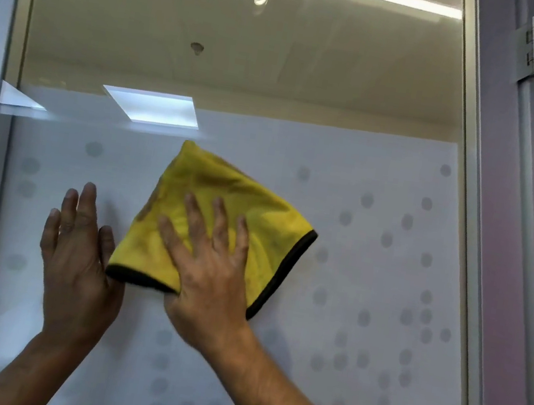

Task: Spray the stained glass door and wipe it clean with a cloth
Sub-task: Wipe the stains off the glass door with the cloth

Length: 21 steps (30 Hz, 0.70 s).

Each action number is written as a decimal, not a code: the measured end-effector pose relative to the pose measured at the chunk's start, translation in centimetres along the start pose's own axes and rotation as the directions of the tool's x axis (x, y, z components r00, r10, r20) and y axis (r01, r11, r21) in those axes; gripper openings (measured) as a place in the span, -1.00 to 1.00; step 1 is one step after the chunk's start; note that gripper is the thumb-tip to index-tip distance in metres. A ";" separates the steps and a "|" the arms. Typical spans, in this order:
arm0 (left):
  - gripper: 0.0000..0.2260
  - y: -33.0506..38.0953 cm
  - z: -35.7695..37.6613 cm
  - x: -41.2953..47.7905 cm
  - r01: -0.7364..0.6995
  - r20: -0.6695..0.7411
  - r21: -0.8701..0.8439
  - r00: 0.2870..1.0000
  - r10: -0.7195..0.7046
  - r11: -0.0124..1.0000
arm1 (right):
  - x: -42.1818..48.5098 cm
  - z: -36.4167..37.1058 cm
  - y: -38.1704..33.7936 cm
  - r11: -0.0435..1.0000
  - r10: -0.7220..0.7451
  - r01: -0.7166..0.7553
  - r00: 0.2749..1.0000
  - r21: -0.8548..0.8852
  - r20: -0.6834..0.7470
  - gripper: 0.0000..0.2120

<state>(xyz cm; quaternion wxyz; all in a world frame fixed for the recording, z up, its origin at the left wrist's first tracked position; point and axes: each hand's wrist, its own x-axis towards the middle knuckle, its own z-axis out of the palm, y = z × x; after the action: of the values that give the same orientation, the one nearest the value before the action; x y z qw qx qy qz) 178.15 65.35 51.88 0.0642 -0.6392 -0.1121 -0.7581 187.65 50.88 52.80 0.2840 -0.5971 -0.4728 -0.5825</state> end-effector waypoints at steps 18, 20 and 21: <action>-0.49 0.0 -0.3 -0.1 -0.002 0.073 0.134 0.997 -0.008 0.991 | -4.2 -3.8 9.7 0.752 0.648 -0.645 0.682 0.137 -0.340 -0.29; -0.49 0.2 -0.2 -0.1 -0.003 0.075 0.137 0.997 -0.007 0.991 | 1.1 -4.5 9.3 0.718 0.688 -0.675 0.652 0.170 -0.319 -0.20; -0.49 0.2 -0.2 -0.1 -0.006 0.076 0.138 0.997 -0.004 0.990 | 3.4 -4.8 8.8 0.726 0.682 -0.668 0.668 0.164 -0.299 -0.20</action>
<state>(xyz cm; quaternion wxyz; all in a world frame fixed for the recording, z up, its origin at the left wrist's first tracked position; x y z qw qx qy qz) 177.99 65.13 51.77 0.1045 -0.6615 -0.1666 -0.7237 193.06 43.99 58.71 0.5678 -0.6140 -0.1738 -0.5200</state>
